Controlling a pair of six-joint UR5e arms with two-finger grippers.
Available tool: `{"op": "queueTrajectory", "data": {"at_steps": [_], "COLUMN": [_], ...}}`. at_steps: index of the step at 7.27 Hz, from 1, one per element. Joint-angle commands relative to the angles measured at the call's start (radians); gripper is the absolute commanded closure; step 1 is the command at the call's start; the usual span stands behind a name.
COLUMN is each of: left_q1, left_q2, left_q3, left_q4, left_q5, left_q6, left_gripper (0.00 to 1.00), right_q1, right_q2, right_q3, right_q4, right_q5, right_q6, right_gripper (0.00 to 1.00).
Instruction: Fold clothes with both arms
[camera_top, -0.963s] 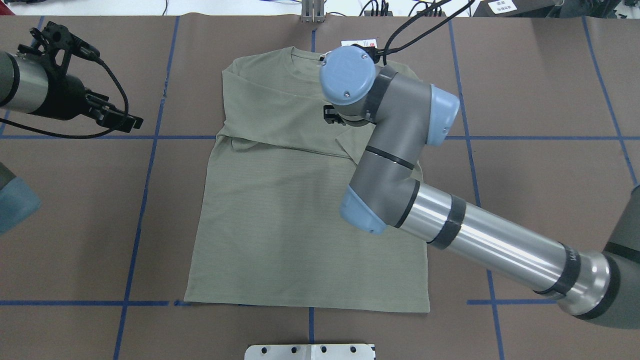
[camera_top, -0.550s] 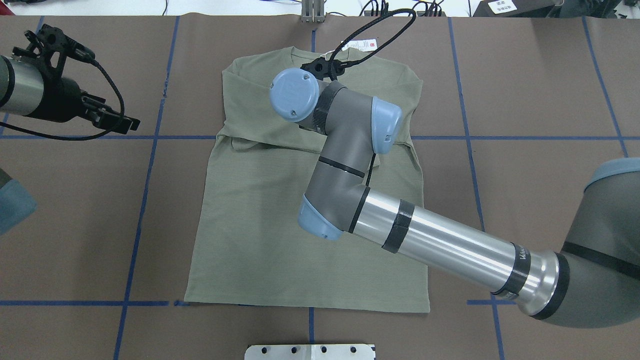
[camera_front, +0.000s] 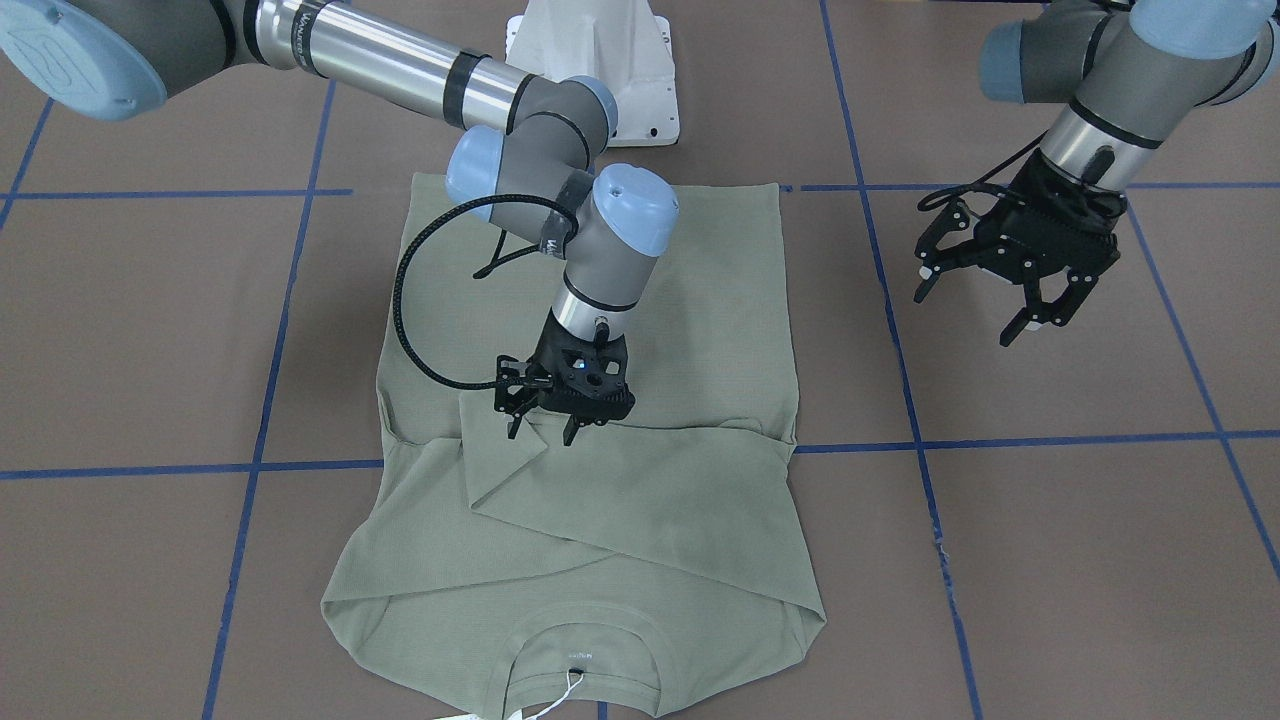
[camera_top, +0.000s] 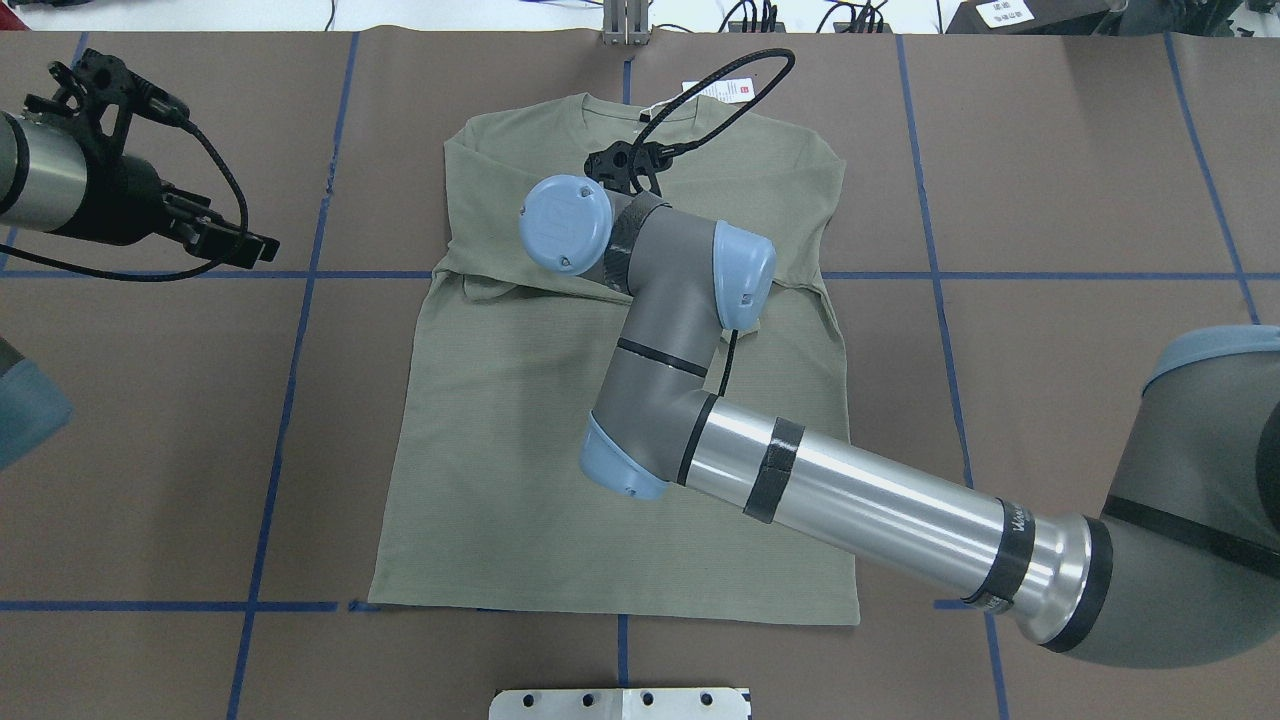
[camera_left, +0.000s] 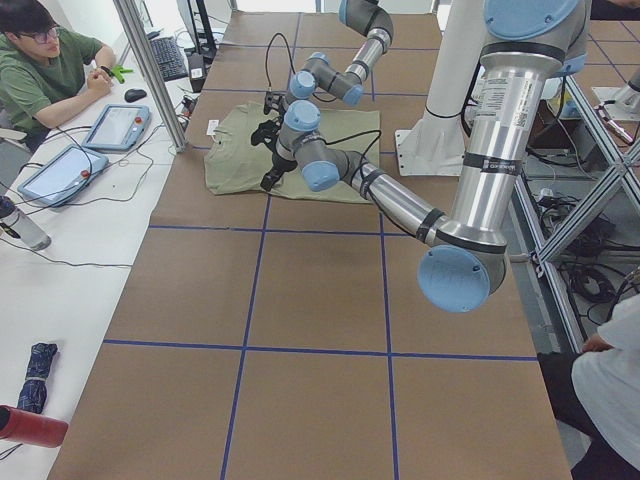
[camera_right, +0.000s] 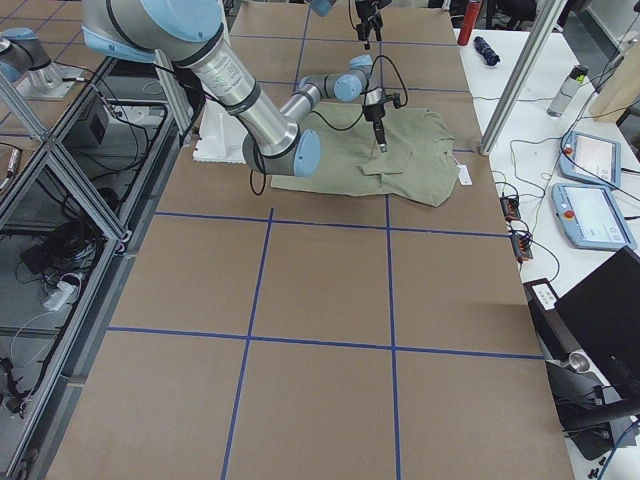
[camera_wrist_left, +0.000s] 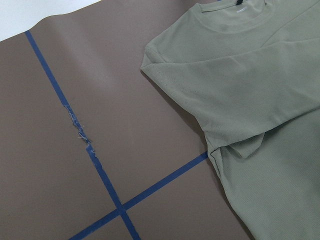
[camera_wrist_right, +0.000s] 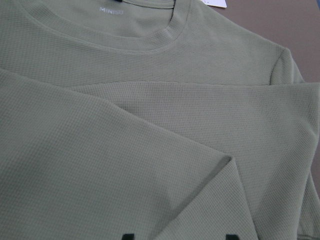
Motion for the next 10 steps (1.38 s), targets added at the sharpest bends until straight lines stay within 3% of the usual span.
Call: {"op": "queueTrajectory", "data": {"at_steps": [1,4,8,9,10], "left_q1": [0.0,0.0,0.0,0.002,0.002], "left_q2": [0.0,0.001,0.001,0.001,0.0], "left_q3": [0.0,0.001,0.002,0.005,0.003], "left_q4": [0.0,0.0,0.0,0.0,0.0], "left_q5": [-0.001,-0.001,-0.001,-0.001,-0.001], "left_q6": [0.001,0.001,0.001,0.001,0.001], "left_gripper": [0.0,0.0,0.0,0.0,0.0], "right_q1": [-0.008,-0.024,-0.024,-0.024,-0.024], "right_q2": [-0.005,-0.008,-0.021,-0.021,-0.021], "right_q3": [-0.033,-0.035,-0.035,-0.035,-0.033], "right_q4": [0.041,0.04,0.037,0.035,0.035], "right_q5": [-0.019,-0.047,-0.059,-0.059,-0.059], "right_q6": [-0.007,-0.027,-0.079,-0.091,-0.091], "right_gripper": [0.32,0.42,0.46,0.66,1.0]}}
